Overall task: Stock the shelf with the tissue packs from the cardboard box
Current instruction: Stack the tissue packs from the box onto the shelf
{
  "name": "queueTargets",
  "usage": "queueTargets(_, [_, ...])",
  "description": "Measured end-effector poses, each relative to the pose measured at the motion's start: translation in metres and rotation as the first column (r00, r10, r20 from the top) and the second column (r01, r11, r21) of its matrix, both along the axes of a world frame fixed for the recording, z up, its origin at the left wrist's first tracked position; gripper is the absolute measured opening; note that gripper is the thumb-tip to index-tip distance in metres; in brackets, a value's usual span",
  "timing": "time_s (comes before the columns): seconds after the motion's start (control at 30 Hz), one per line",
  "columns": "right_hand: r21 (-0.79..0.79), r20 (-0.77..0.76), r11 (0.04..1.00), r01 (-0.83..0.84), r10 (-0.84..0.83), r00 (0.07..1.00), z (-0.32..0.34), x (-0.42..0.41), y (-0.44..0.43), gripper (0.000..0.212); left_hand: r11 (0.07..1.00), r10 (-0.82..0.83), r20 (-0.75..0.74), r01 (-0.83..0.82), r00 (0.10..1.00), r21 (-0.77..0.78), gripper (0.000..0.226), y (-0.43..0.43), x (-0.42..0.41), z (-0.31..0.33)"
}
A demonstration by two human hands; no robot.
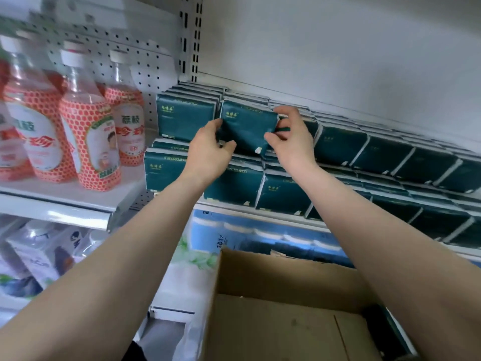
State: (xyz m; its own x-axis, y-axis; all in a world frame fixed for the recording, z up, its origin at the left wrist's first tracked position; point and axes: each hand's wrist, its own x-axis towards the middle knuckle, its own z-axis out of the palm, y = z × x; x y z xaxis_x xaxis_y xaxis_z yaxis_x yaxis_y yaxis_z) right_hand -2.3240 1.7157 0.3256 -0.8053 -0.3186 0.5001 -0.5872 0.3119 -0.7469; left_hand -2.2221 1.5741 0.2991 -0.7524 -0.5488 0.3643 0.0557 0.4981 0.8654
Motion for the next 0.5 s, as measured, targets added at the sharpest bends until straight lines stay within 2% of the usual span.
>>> queueTargets(0.13, [0.073,-0.081,0.997,-0.002,0.008,0.997,-0.010,-0.003,-0.004,0.054,0.997,0.045,0.058,-0.041,0.997,-0.067,0.054,-0.003,-0.006,-0.001])
queueTargets(0.3, [0.143,-0.071,0.988,-0.066,0.076,0.995,-0.018,-0.002,0.001,0.067,0.980,0.135,0.102,-0.118,0.986,-0.163,0.010,0.001,-0.003,0.002])
queueTargets(0.5, [0.156,-0.082,0.987,-0.034,0.047,0.996,-0.016,-0.003,0.019,0.069,0.959,0.192,0.092,-0.167,0.977,-0.227,0.014,0.005,-0.002,-0.001])
